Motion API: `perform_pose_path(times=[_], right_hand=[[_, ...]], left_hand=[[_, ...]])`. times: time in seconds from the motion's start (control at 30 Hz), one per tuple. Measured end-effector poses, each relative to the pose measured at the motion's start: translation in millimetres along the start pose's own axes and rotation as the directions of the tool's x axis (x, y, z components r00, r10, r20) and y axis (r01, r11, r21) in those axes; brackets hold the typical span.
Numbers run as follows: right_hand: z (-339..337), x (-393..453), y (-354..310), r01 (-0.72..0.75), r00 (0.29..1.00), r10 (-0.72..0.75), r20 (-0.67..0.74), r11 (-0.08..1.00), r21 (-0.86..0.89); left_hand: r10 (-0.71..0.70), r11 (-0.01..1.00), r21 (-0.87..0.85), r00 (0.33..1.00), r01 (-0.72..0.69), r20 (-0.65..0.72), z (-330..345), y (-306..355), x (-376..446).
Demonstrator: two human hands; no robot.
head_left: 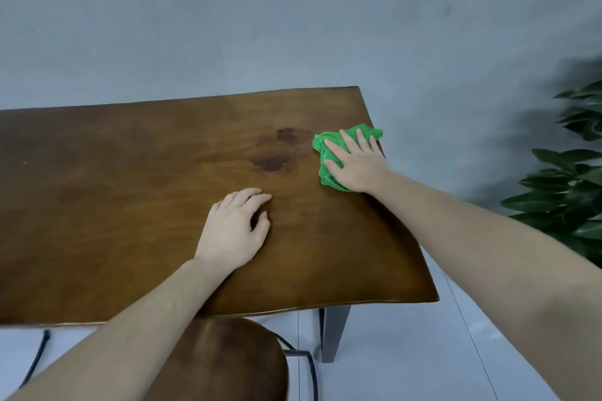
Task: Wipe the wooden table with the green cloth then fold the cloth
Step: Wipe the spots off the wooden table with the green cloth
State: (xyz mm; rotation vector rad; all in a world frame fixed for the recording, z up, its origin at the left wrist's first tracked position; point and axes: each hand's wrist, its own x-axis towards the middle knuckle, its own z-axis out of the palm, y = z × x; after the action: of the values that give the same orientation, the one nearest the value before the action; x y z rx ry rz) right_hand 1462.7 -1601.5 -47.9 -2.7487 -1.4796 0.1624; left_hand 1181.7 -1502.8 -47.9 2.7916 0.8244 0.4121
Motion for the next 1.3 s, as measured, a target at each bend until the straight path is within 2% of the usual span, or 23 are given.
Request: perform_pose_path(times=[0.1,0.23,0.37,0.5,0.63,0.9,1.03,1.13,1.2,1.23,1.3], right_hand=[[2,-7,-23,0.152,0.988,-0.151,-0.029,0.988,0.021],[8,-57,-50,0.371,0.928,-0.371,-0.034,0.929,-0.012],[16,-132,-48,0.481,0.876,-0.482,-0.019,0.876,-0.028],[13,-182,-18,0.395,0.919,-0.395,0.004,0.919,0.002],[10,-190,7,0.274,0.962,-0.274,0.006,0.962,0.017],[3,-83,17,0.063,0.998,-0.064,0.023,0.997,0.043],[2,-25,-8,0.049,0.999,-0.049,-0.009,0.997,0.052],[-1,-12,-45,0.171,0.984,-0.165,-0.063,0.979,0.112],[-3,-20,-72,0.329,0.941,-0.321,-0.109,0.942,0.066],[-3,-28,-83,0.431,0.896,-0.425,-0.129,0.902,0.023],[0,-42,-95,0.629,0.762,-0.623,-0.177,0.777,-0.026]], left_hand=[[-0.037,0.999,0.025,0.999,0.038,-0.022,2,-2,-1],[-0.024,0.998,0.053,1.000,0.025,-0.018,3,-2,-1],[-0.008,0.999,0.048,1.000,0.008,-0.019,0,-2,-3],[0.026,0.999,0.047,1.000,-0.026,-0.001,-2,-1,-1],[0.037,0.999,0.031,0.999,-0.036,-0.021,-1,2,-4],[-0.003,0.999,-0.043,0.998,0.001,-0.058,0,1,-3],[-0.054,0.997,-0.060,0.994,0.048,-0.097,-2,0,-4],[-0.136,0.987,-0.103,0.984,0.124,-0.117,-7,-5,-3],[-0.150,0.985,-0.108,0.980,0.136,-0.132,-12,-8,-1],[-0.143,0.986,-0.110,0.980,0.128,-0.137,-14,-9,1],[-0.126,0.986,-0.130,0.982,0.108,-0.140,-17,-11,7]])
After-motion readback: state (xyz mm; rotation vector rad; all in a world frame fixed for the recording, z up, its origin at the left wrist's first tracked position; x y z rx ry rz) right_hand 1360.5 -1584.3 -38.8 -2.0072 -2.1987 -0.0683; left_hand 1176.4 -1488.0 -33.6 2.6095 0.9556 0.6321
